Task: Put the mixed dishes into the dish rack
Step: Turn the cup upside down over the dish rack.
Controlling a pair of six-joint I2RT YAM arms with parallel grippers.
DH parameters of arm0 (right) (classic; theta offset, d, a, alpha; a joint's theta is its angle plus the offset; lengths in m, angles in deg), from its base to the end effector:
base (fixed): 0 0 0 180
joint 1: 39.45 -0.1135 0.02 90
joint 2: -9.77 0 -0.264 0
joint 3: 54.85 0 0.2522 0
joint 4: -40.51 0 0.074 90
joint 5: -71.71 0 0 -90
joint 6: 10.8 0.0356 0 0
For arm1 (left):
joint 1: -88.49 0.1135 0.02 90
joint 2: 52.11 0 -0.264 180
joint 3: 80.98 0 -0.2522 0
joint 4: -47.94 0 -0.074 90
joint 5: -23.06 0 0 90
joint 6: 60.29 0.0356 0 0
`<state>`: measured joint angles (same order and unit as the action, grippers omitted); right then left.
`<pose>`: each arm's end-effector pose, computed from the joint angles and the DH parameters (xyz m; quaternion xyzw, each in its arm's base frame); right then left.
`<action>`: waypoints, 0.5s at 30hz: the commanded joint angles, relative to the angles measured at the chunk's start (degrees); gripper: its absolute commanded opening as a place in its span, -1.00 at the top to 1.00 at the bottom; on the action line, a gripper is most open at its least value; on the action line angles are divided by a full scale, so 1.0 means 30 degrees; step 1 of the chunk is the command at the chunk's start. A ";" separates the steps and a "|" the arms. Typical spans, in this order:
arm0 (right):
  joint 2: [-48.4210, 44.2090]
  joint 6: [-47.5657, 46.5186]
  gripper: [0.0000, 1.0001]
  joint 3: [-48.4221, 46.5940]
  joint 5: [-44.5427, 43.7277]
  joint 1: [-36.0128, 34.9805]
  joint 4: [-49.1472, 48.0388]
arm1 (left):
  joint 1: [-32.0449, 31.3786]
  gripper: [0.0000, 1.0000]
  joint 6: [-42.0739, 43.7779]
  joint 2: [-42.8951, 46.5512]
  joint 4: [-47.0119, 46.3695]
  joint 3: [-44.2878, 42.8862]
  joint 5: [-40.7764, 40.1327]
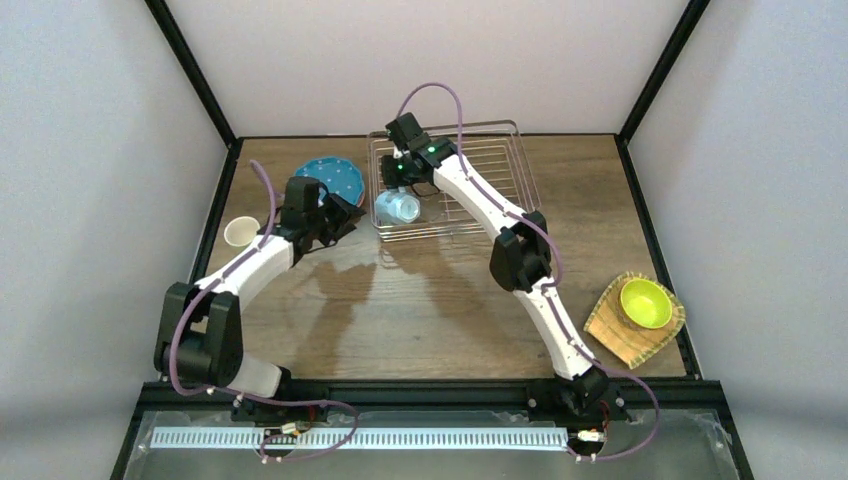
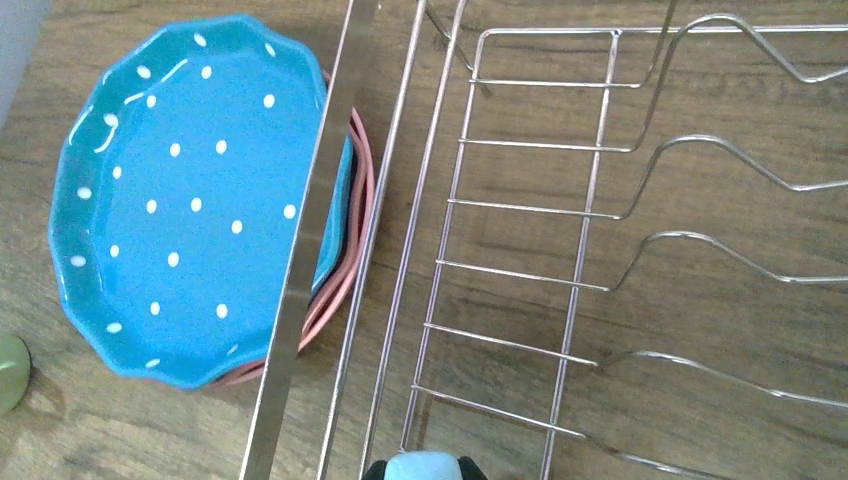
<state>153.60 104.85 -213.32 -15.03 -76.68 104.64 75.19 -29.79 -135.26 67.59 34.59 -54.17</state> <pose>0.4353 0.3333 0.2498 -0.1044 0.9320 0.2033 0.2813 0.3024 -0.0796 0.2272 -0.3064 0.8419 -0.3374 0.2889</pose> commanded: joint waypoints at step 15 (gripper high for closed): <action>-0.3037 0.0201 0.99 0.4765 -0.0427 -0.2019 0.2477 | -0.0075 -0.99 0.0453 -0.0068 0.0697 -0.0886 -0.0886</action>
<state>147.41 104.80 -203.42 -16.36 -79.44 106.08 75.19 -29.62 -136.16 68.49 33.08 -55.98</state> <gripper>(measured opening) 0.256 0.994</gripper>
